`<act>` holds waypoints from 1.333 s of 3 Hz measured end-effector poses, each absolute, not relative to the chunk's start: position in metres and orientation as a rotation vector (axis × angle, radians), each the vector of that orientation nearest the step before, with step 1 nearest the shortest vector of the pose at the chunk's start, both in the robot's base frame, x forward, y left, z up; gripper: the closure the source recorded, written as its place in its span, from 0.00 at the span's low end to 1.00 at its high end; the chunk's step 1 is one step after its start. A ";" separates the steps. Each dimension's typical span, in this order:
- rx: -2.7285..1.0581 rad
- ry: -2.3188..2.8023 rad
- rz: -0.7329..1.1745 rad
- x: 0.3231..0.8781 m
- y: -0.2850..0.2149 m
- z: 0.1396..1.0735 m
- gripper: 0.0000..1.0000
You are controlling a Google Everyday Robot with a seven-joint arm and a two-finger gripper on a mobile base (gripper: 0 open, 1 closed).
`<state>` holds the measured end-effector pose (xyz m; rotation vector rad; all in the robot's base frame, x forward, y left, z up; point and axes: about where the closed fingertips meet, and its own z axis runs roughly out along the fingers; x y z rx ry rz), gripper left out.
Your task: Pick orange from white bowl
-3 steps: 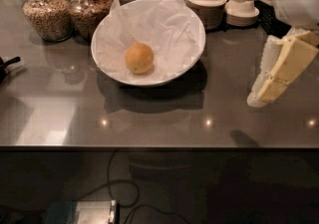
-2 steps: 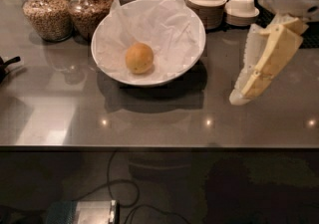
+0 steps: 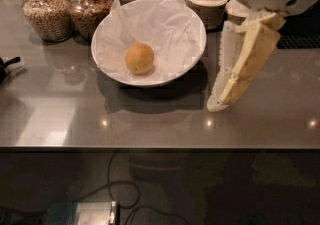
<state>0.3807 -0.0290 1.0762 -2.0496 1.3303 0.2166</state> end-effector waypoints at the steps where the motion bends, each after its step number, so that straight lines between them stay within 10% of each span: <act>1: -2.070 1.257 0.281 0.409 -0.010 1.049 0.00; 4: -2.167 1.046 0.321 0.585 0.050 0.983 0.00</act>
Offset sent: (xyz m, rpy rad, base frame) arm 0.1647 0.0822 -0.1259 0.0872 0.0087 0.2897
